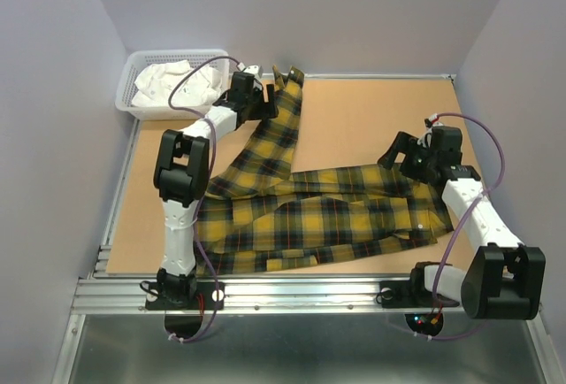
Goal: Fold and stack the long sleeve shirts
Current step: Fold the shirt
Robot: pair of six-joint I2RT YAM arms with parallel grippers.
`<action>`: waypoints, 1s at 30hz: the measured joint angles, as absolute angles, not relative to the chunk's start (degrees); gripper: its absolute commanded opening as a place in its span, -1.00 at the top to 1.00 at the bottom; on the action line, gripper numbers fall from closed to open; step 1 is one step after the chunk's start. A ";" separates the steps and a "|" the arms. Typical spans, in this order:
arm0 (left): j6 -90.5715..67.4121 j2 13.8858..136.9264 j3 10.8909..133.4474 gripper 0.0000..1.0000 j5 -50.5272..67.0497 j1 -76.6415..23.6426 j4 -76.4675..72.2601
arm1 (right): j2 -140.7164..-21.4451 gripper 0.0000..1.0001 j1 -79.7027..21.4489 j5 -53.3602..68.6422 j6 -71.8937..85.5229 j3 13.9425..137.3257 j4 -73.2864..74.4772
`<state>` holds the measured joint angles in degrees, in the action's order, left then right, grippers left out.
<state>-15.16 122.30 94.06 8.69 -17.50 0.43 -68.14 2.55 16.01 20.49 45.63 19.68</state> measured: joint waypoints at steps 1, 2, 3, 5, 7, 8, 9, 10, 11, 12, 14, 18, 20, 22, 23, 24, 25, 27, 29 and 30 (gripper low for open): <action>-15.09 123.92 95.57 -0.63 8.88 -17.76 0.38 | -67.88 -0.96 2.55 16.21 20.47 45.63 19.75; -15.05 125.51 97.08 -0.59 9.06 -18.00 0.36 | -67.48 -0.96 2.55 16.51 20.40 45.63 19.97; -15.00 126.52 97.93 -0.51 9.10 -18.15 0.23 | -67.13 -0.96 2.55 16.71 20.32 45.63 20.18; -15.07 129.29 100.25 -0.41 9.43 -18.35 0.23 | -66.76 -0.96 2.55 16.97 20.27 45.63 20.51; -14.94 131.31 101.62 -0.03 9.91 -18.37 0.30 | -66.26 -0.96 2.55 17.04 20.12 45.63 20.86; -14.81 132.40 102.32 0.16 10.17 -18.37 0.34 | -66.13 -0.96 2.55 17.08 20.08 45.63 21.02; -14.94 133.12 102.80 0.58 10.55 -18.37 0.34 | -65.95 -0.96 2.55 17.10 19.99 45.63 21.12; -14.96 133.49 102.83 0.70 10.70 -18.37 0.34 | -65.80 -0.96 2.55 17.12 19.84 45.63 21.17; -14.90 133.69 102.83 0.84 11.03 -18.37 0.64 | -65.71 -0.96 2.55 17.12 19.68 45.63 21.21; -14.66 133.69 102.83 0.95 11.38 -18.44 0.82 | -65.67 -0.96 2.55 17.15 19.64 45.63 21.26; -14.37 133.51 102.78 1.00 11.84 -18.70 0.60 | -65.63 -0.96 2.55 17.15 19.42 45.63 21.47; -13.30 129.03 97.93 1.00 12.95 -19.53 -0.01 | -65.63 -0.96 2.55 17.12 19.07 45.63 21.85; -12.86 123.24 92.33 1.00 13.76 -20.73 0.10 | -65.63 -0.96 2.55 17.10 18.85 45.63 21.98; -12.60 116.84 87.18 1.00 14.52 -22.28 0.05 | -65.63 -0.96 2.55 17.08 18.74 45.65 22.09; -12.53 114.28 84.90 1.00 14.94 -22.94 0.10 | -65.63 -0.96 2.55 17.08 18.63 45.67 22.11; -12.45 109.01 81.41 1.00 15.68 -24.18 0.36 | -65.63 -0.96 2.55 17.08 18.57 45.67 22.13; -12.45 105.03 79.40 0.99 16.21 -25.12 0.60 | -65.63 -0.96 2.55 17.08 18.55 45.74 22.15; -12.40 98.45 74.78 0.99 17.23 -26.79 -0.49 | -65.63 -0.96 2.55 17.12 18.52 46.04 22.37; -12.36 89.12 67.88 0.99 19.62 -28.88 -0.49 | -65.58 -0.96 2.55 17.26 18.52 46.41 22.33; -12.34 85.21 65.28 0.98 20.73 -29.69 0.05 | -65.58 -0.95 2.55 17.32 18.50 46.46 22.31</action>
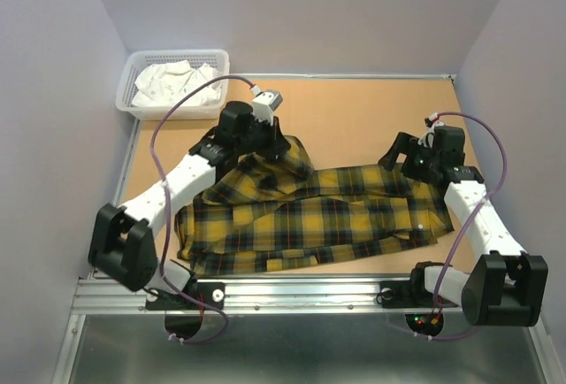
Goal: Fold and stack the long sleeve shirts
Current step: Fold the shirt
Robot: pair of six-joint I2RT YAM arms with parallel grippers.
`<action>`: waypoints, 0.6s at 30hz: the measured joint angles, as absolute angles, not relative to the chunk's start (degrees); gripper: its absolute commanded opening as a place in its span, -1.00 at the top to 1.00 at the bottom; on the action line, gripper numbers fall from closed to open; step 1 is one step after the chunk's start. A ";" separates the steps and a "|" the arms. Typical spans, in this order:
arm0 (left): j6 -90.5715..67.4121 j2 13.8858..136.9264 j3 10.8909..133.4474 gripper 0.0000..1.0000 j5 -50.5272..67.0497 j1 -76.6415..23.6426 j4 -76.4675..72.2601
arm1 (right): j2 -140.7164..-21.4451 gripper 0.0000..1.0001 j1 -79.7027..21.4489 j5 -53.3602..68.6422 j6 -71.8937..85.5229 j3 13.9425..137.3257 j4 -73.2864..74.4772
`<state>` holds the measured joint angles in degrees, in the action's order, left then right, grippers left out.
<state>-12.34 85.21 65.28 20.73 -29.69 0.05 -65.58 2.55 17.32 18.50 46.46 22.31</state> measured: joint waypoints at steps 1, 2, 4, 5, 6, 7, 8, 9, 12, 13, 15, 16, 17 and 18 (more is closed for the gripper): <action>-12.27 82.96 63.70 0.95 22.22 -30.04 0.12 | -65.58 -0.95 2.55 17.43 18.44 46.48 22.33; -12.25 79.42 61.06 0.93 23.07 -30.59 1.10 | -65.58 -0.95 2.55 17.41 18.39 46.48 22.37; -12.23 75.22 57.47 0.88 25.28 -31.20 2.46 | -65.49 -0.95 2.55 17.39 18.24 46.48 22.37; -12.29 72.62 54.85 0.85 26.50 -31.88 3.88 | -65.34 -0.95 2.55 17.39 18.17 46.48 22.39; -12.27 71.33 53.30 0.78 27.29 -32.14 5.02 | -65.12 -0.95 2.55 17.37 18.15 46.48 22.39; -12.51 69.63 51.20 0.74 27.97 -32.58 6.46 | -64.93 -0.95 2.55 17.39 18.15 46.48 22.41; -12.71 68.27 49.50 0.69 28.58 -33.08 8.01 | -64.82 -0.95 2.55 17.41 18.15 46.48 22.39; -13.10 67.00 47.86 0.64 29.19 -33.50 9.32 | -64.69 -0.95 2.55 17.45 18.15 46.48 22.39; -15.16 63.16 43.53 0.53 30.96 -34.30 13.37 | -64.64 -0.95 2.55 17.63 18.15 46.48 22.39; -15.81 62.11 42.39 0.44 31.51 -34.37 14.33 | -64.64 -0.95 2.55 17.72 18.15 46.48 22.39; -17.67 59.44 40.10 0.30 32.56 -34.41 16.29 | -64.64 -0.95 2.55 17.87 18.15 46.48 22.39; -18.52 58.48 39.27 0.17 32.95 -34.41 17.02 | -64.64 -0.95 2.55 18.09 18.15 46.48 22.39; -19.42 57.36 38.39 0.09 33.23 -34.41 17.91 | -64.64 -0.95 2.55 18.22 18.15 46.48 22.39; -20.29 56.27 37.54 0.03 33.54 -34.41 19.33 | -64.69 -0.95 2.55 18.50 18.15 46.48 22.39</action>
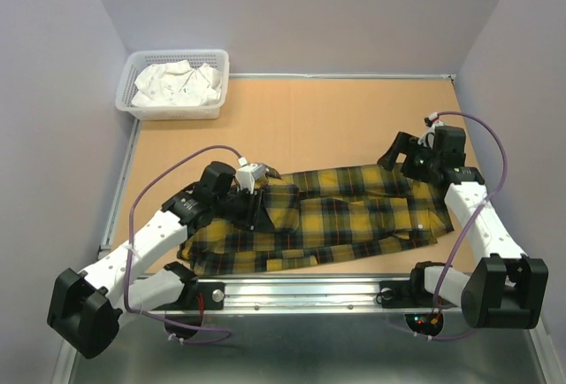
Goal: Fold and stack the long sleeve shirts
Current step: Fold the shirt
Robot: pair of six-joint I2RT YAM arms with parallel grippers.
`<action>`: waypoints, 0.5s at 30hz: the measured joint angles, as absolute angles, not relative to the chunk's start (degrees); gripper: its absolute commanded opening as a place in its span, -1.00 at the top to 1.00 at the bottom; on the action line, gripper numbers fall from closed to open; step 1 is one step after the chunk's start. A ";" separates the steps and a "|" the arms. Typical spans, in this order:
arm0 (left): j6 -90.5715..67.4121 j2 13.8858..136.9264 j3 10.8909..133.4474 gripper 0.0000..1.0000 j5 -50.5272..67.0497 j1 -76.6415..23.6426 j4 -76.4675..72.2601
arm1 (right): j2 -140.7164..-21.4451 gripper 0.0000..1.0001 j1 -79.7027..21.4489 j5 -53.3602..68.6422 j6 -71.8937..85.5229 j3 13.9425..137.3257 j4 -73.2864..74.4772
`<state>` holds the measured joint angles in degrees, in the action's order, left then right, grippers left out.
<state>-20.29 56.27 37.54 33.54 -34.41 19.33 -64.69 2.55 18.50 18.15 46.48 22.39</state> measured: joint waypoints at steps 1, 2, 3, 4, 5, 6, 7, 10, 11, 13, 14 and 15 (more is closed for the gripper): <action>-20.60 55.75 37.19 0.00 33.67 -34.41 20.27 | -64.75 -0.95 2.55 18.68 18.15 46.48 22.37; -21.02 55.22 36.84 -0.01 33.82 -34.41 21.50 | -64.95 -0.95 2.55 18.90 18.17 46.48 22.37; -21.15 54.85 36.64 -0.02 33.87 -34.41 22.55 | -65.19 -0.95 2.55 18.96 18.17 46.48 22.37; -21.21 54.43 36.45 -0.02 33.95 -34.41 23.94 | -65.41 -0.95 2.55 19.03 18.17 46.48 22.39; -21.10 54.08 36.42 -0.04 34.09 -34.41 25.08 | -65.80 -0.95 2.55 19.05 18.17 46.48 22.39; -20.95 53.76 36.42 -0.12 34.37 -34.41 25.87 | -66.02 -0.95 2.55 19.05 18.17 46.48 22.39; -20.60 52.93 36.42 -0.18 34.94 -34.41 26.72 | -66.30 -0.95 2.55 19.05 18.17 46.48 22.39; -20.36 50.15 36.95 -0.38 35.75 -34.41 27.70 | -66.74 -0.94 2.55 19.16 18.17 46.48 22.37; -20.53 48.93 37.85 -0.38 35.38 -34.41 27.90 | -66.98 -0.94 2.55 19.42 18.17 46.48 22.39; -21.08 47.40 40.73 -0.39 34.00 -34.41 27.66 | -67.46 -0.94 2.52 19.77 18.17 46.48 22.39; -21.45 47.18 42.61 -0.39 32.62 -34.41 27.27 | -67.92 -0.94 2.52 20.12 18.17 46.59 22.41; -21.87 47.18 44.42 -0.39 31.16 -34.41 26.48 | -68.47 -0.93 2.42 20.47 18.17 46.83 22.48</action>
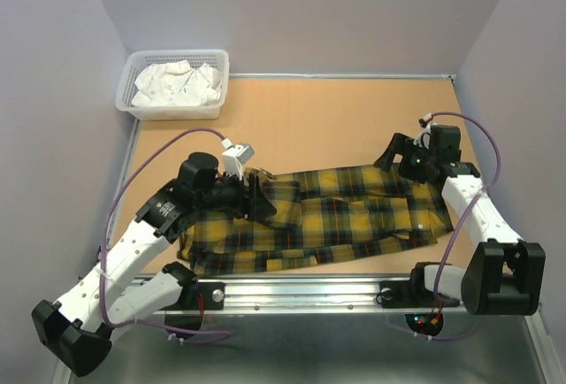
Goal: Fold and stack the long sleeve shirts
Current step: Fold the shirt
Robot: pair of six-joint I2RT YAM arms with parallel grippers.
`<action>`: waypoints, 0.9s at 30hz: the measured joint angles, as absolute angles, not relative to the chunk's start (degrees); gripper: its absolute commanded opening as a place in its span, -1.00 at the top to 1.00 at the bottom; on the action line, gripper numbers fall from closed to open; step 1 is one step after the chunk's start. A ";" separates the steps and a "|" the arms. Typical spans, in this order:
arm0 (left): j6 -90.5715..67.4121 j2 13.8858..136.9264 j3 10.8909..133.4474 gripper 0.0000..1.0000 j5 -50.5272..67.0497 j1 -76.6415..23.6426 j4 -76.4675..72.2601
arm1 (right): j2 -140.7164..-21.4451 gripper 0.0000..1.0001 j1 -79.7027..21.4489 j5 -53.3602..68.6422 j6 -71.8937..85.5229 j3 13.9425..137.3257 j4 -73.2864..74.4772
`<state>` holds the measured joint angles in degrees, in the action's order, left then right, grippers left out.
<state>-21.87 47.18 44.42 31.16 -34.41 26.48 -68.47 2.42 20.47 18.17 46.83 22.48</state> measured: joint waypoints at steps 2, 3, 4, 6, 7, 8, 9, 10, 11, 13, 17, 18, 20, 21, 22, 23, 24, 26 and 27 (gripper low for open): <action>-22.87 47.66 47.64 -0.38 28.05 -34.41 24.67 | -69.43 -0.93 2.15 21.04 18.17 47.29 22.48; -23.38 47.99 48.73 -0.38 26.39 -34.41 23.97 | -69.93 -0.93 1.98 21.41 18.20 47.55 22.48; -24.12 48.36 49.74 -0.37 23.94 -34.39 23.09 | -70.46 -0.93 1.74 21.71 18.20 47.86 22.48; -25.63 49.12 51.35 -0.36 18.81 -34.22 21.71 | -71.46 -0.93 1.32 22.13 18.20 48.29 22.46; -26.76 49.60 51.90 -0.33 14.13 -33.93 21.26 | -71.83 -0.92 1.13 22.26 18.22 48.40 22.41; -27.27 49.82 52.05 -0.33 11.97 -33.69 21.15 | -72.18 -0.92 0.97 22.39 18.20 48.45 22.41; -28.53 50.61 52.23 -0.33 8.10 -33.06 21.23 | -72.53 -0.92 0.75 22.48 18.22 48.45 22.44; -29.32 51.09 52.27 -0.30 5.87 -32.51 21.23 | -72.86 -0.91 0.64 22.46 18.20 48.47 22.46; -30.41 52.31 52.27 -0.28 2.90 -31.07 21.28 | -73.25 -0.91 0.25 22.37 18.20 48.51 22.46; -32.36 55.53 52.25 -0.23 -1.69 -27.29 21.50 | -74.41 -0.89 -0.67 22.31 18.20 48.80 22.46; -35.90 63.81 50.02 -0.14 -4.36 -16.43 19.88 | -76.29 -0.86 -2.02 22.06 18.24 49.28 22.48; -36.56 65.73 48.99 -0.08 -4.73 -14.61 19.44 | -76.82 -0.83 -2.31 21.80 18.24 49.45 22.50; -37.43 68.90 47.66 0.02 -4.84 -12.88 19.03 | -77.84 -0.78 -2.66 21.32 18.24 49.98 22.46; -37.82 71.05 46.87 0.03 -4.89 -12.43 18.72 | -78.24 -0.73 -2.74 21.10 18.22 50.22 22.48; -38.13 72.51 46.37 0.03 -4.86 -12.25 18.37 | -78.81 -0.71 -2.79 20.84 18.24 50.57 22.48; -38.39 73.49 46.06 0.04 -4.84 -12.16 18.17 | -79.31 -0.69 -2.94 20.64 18.26 50.87 22.46; -38.68 74.46 45.67 0.04 -4.86 -11.88 17.72 | -79.77 -0.66 -3.01 20.40 18.37 51.11 22.41; -39.31 75.83 44.75 0.10 -5.43 -11.38 16.97 | -80.97 -0.62 -3.11 19.88 18.76 51.40 22.22; -39.68 76.20 44.40 0.10 -5.85 -11.03 16.97 | -81.45 -0.56 -3.14 19.51 19.09 51.40 22.24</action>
